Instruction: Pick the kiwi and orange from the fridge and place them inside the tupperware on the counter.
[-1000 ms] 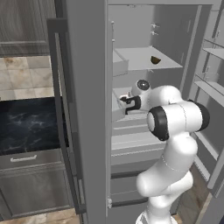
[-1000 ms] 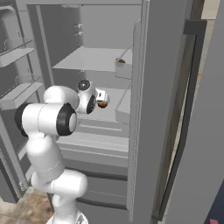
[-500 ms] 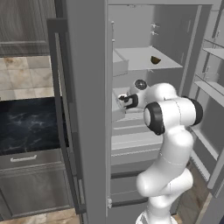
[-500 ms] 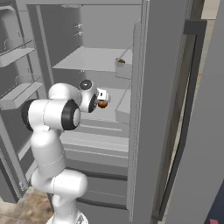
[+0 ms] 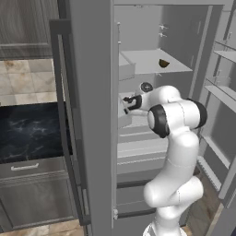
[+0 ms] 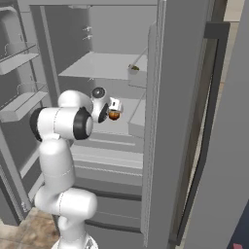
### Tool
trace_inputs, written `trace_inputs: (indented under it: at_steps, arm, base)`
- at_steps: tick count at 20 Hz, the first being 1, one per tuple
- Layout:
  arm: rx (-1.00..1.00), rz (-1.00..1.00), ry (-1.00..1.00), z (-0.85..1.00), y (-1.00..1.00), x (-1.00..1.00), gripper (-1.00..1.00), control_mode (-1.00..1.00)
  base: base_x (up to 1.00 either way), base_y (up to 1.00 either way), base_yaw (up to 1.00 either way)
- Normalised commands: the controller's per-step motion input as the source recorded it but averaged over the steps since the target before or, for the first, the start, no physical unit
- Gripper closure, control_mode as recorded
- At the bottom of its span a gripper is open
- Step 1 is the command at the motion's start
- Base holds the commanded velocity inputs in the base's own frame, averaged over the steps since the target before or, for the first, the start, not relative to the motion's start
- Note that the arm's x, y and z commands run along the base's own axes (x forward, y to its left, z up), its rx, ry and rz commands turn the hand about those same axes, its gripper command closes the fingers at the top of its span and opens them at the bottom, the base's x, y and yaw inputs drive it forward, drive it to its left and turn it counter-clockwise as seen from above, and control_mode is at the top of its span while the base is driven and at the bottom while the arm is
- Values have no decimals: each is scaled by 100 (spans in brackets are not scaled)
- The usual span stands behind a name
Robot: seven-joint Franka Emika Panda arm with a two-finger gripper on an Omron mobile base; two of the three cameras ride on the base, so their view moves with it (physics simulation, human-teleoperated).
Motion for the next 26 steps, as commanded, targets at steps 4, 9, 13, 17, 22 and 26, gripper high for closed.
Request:
trace_inputs:
  at_steps: [4, 9, 13, 17, 22, 26]
  arm:
    - [7, 0, 1, -8, -9, 21, -100, -100]
    - [1, -1, 1, -18, -19, 3, -100, -100]
    - [0, -3, 0, -14, -19, 0, -100, -100]
    - [0, -1, 0, -10, -14, 1, -100, -100]
    - [0, 0, 0, -8, -3, 6, -100, -100]
    - [0, 0, 0, -10, 0, 10, -100, -100]
  base:
    - [0, 0, 0]
    - [0, 0, 0]
    - [0, 0, 0]
    - [0, 0, 0]
    - [0, 0, 0]
    - [0, 0, 0]
